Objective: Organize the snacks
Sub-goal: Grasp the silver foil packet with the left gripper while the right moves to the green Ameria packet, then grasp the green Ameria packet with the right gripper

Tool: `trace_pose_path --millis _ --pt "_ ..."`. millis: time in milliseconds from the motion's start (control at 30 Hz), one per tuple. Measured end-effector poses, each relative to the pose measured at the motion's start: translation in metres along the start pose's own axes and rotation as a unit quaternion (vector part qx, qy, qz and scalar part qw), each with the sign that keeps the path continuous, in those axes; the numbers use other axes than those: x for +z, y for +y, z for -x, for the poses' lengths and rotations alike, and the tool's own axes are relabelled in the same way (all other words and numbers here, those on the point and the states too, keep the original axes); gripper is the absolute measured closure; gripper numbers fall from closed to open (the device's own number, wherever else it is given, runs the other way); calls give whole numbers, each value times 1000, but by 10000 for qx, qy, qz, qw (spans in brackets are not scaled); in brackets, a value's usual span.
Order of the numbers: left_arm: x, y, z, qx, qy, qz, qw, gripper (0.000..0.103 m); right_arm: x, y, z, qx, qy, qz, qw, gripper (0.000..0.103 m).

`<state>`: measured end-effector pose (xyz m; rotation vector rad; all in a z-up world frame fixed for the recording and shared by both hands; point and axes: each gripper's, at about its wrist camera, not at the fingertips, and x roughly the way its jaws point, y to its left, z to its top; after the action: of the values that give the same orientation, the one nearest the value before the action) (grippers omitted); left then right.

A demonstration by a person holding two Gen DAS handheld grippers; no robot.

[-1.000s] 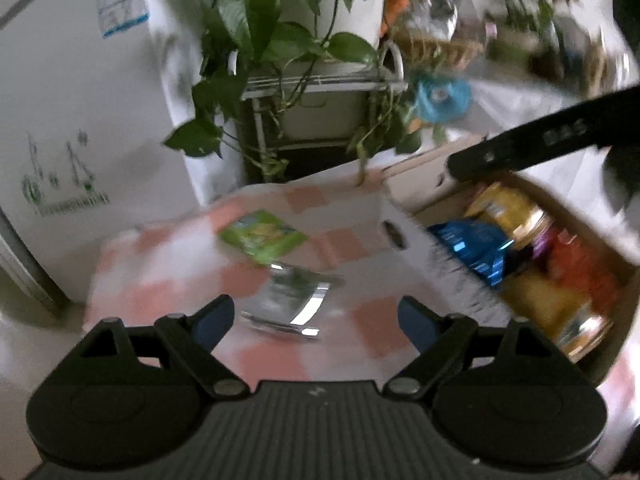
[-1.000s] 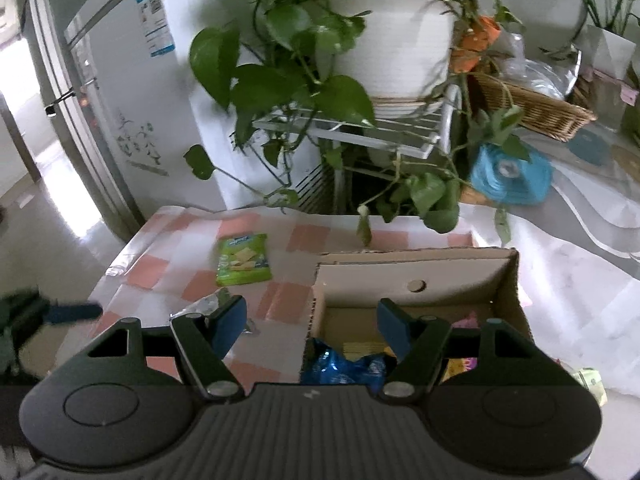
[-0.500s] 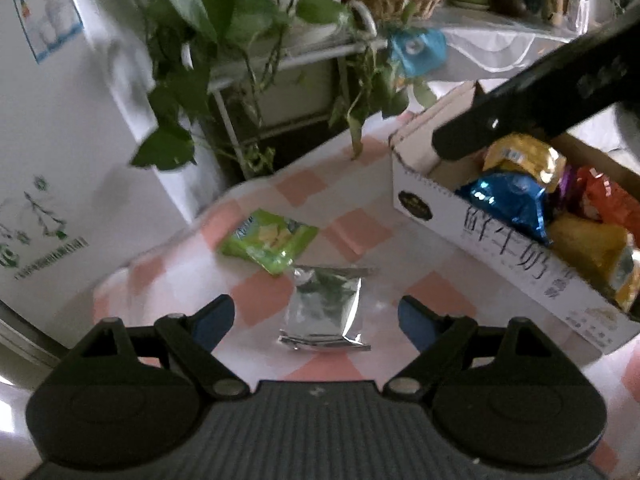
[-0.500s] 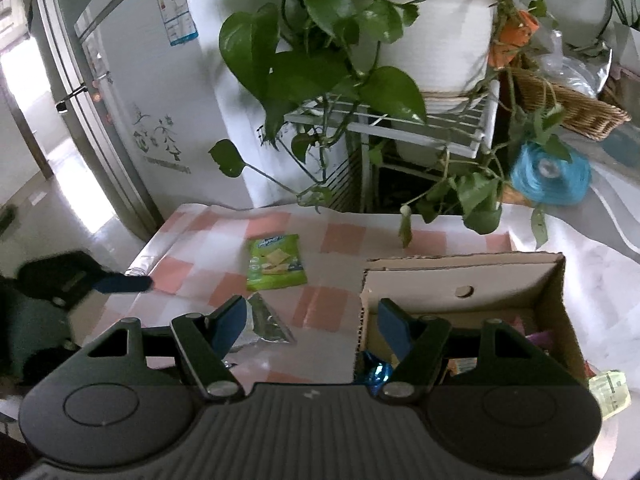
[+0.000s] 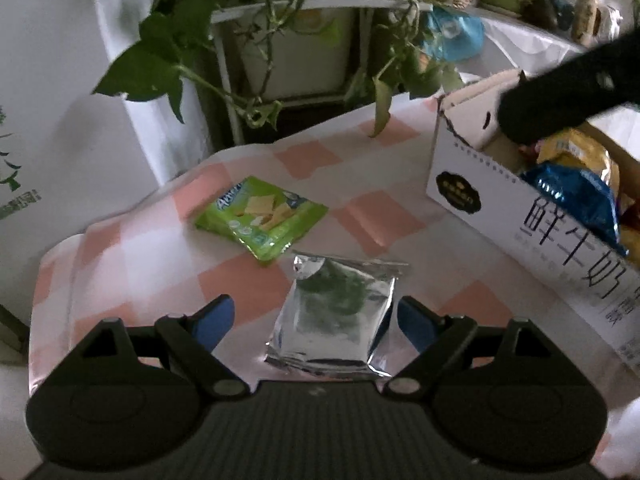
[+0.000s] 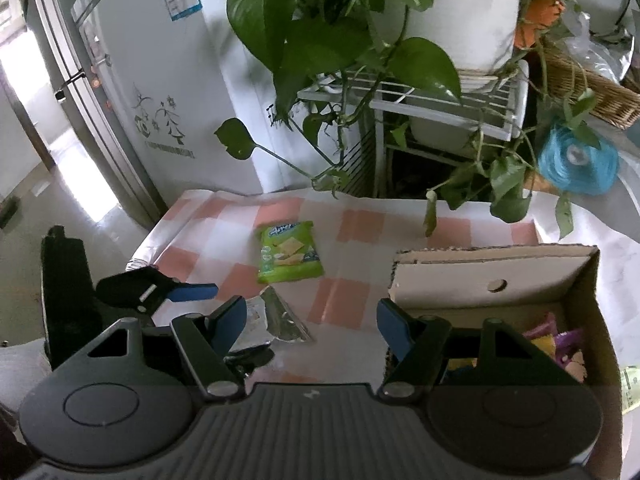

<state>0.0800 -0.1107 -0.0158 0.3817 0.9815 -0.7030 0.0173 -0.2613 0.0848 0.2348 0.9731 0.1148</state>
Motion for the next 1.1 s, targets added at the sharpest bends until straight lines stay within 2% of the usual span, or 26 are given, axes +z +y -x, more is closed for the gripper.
trace_pose_path --millis 167,233,333,633,767,900,1067,1100 --pt "-7 5 -9 -136 -63 273 9995 30 3 3 -14 -11 50 -59 10000 25" --pt "-8 9 -9 -206 -94 454 9987 43 5 6 -20 3 70 -52 10000 25" --pt "-10 11 -3 -105 -31 482 9988 45 7 10 -30 77 96 -52 9999 26" --pt "-37 39 28 300 627 964 9929 45 25 26 -66 403 77 11 9992 26" --pt "-54 54 35 362 516 1237 9903 44 28 32 -89 388 145 -21 9991 25" --pt "-59 56 35 411 384 1190 9913 39 28 34 -111 279 271 18 9992 23" --pt "-57 56 27 410 324 1191 9915 25 31 39 -135 148 338 93 9993 18" --pt "-58 56 27 428 325 1182 9915 19 32 39 -139 101 352 57 9993 18"
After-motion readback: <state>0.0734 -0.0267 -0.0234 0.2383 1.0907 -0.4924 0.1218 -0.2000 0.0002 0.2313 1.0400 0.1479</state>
